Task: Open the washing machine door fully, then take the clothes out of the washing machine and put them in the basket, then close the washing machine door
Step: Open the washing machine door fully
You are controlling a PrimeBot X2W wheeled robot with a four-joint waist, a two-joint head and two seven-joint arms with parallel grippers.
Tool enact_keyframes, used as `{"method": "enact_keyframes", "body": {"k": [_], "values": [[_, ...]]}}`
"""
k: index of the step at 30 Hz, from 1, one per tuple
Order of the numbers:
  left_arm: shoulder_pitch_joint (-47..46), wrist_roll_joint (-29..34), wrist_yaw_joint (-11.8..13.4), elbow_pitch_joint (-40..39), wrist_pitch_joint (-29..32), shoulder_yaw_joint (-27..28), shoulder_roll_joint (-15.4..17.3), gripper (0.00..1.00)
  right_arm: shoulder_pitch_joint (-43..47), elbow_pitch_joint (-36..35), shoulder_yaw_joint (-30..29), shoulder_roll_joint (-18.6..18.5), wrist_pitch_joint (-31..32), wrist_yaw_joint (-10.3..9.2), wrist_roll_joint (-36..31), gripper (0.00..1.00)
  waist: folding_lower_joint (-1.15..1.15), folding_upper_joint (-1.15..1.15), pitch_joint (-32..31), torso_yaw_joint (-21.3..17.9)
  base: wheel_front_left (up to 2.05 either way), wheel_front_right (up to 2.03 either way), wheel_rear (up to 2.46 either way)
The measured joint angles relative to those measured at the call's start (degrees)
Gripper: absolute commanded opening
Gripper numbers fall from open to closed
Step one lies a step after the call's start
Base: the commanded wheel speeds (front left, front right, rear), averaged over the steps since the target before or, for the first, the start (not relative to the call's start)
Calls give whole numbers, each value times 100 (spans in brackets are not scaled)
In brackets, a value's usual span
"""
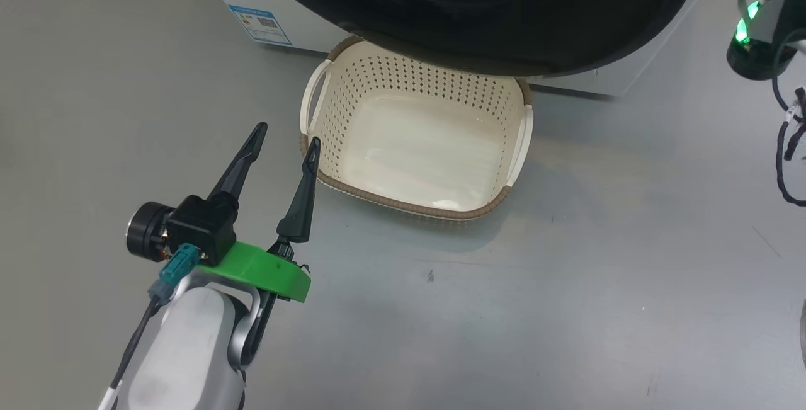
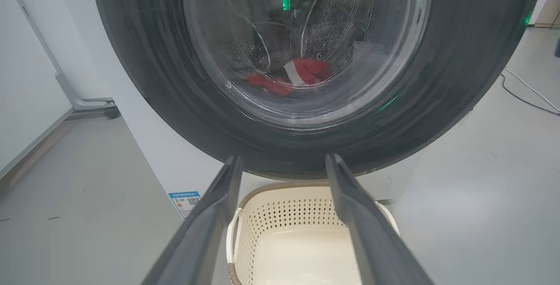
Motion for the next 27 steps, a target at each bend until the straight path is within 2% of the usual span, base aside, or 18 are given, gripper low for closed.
{"method": "enact_keyframes", "body": {"k": [5,16,27], "values": [[93,71,0,16,0,9,0,100,196,75,58,140,120,96,75,0,0,0,-128,-50,0,0,0],[330,73,-1,113,0,-10,1,100,710,194,243,361,427,436,132,0,0,0,-450,-115,0,0,0],[547,88,0,191,0,-12,3,100,1157,193,538,726,809,626,178,0,0,0,-828,-105,0,0,0]]}}
